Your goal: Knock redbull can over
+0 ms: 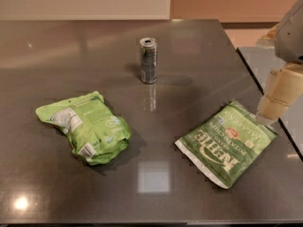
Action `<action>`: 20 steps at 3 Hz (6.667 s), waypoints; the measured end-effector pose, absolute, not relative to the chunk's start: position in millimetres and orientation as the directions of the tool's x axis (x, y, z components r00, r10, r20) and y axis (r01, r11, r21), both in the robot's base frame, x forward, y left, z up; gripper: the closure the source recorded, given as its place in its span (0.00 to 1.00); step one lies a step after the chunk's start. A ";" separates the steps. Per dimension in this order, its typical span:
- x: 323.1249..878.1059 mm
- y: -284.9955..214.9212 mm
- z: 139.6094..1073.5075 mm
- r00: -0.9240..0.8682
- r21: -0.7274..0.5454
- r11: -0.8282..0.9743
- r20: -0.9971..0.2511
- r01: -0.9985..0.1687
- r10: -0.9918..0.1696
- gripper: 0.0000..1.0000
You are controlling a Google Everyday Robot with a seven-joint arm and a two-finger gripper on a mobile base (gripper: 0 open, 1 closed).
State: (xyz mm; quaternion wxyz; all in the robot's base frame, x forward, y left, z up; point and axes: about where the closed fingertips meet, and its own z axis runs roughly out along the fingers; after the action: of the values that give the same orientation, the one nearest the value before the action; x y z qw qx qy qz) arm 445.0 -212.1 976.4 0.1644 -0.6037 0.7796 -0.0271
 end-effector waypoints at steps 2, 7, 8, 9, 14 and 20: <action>485.2 -178.2 966.2 -0.183 -0.218 0.262 -0.324 -0.940 -0.928 0.00; 619.9 -77.1 934.4 -0.184 -0.200 0.351 -0.567 -0.915 -0.803 0.00; 640.1 -55.5 928.2 -0.202 -0.163 0.369 -0.606 -0.915 -0.769 0.00; 656.9 -39.1 923.3 -0.211 -0.133 0.376 -0.637 -0.917 -0.741 0.00; 689.5 -0.9 915.0 -0.233 -0.063 0.374 -0.682 -0.925 -0.693 0.63; 616.5 -67.3 905.6 -0.008 -0.069 0.013 -0.065 -0.998 -0.998 0.82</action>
Offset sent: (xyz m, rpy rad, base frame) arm 0.0661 0.0559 -0.0174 0.1714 -0.0044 0.0545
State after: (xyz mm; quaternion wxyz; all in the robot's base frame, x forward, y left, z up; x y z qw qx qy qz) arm 616.5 -67.3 905.6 0.0475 -0.7025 0.7101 -0.0016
